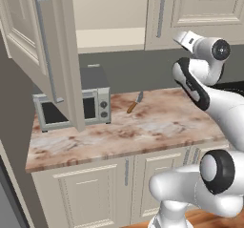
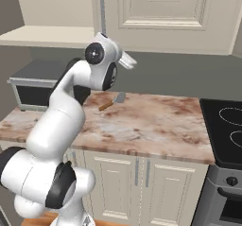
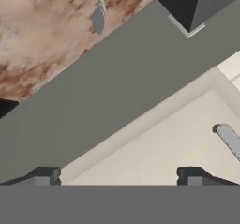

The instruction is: Close all open cabinet doors.

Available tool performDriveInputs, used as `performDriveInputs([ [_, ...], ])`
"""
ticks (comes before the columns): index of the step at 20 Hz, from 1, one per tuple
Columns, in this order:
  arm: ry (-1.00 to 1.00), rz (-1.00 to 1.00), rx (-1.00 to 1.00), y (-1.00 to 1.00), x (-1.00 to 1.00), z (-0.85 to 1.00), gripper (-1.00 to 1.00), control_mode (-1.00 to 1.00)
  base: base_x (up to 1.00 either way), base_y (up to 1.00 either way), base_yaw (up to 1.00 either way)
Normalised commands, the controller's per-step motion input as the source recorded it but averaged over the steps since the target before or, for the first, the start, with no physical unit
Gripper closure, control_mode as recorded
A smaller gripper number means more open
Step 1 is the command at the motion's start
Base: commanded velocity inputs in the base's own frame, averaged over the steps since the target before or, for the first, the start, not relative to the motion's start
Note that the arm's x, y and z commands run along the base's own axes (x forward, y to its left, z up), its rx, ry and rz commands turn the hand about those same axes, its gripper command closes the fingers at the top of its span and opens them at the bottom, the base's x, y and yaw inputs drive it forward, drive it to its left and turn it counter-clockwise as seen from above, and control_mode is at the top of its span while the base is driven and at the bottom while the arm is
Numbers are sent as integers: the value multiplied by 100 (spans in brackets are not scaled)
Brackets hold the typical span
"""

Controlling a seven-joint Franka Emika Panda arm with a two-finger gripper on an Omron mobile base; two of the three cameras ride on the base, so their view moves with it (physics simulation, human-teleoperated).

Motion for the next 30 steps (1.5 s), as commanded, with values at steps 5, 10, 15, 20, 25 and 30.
performDriveInputs([
  [5, -3, -10, 0, 3, -100, 31, -100, -100, 0, 0, 0],
  [10, 0, -6, -1, 15, -100, 34, -100, -100, 0, 0, 0],
  [15, 0, -5, 0, 19, -100, 19, -100, -100, 0, 0, 0],
  [20, -8, 0, 0, 29, -98, 0, -100, -100, 0, 0, 0],
  [25, -16, 0, 10, 42, -73, 0, -100, -100, 0, 0, 0],
  [30, -19, 0, 21, 51, -51, 0, -100, -100, 0, 0, 0],
])
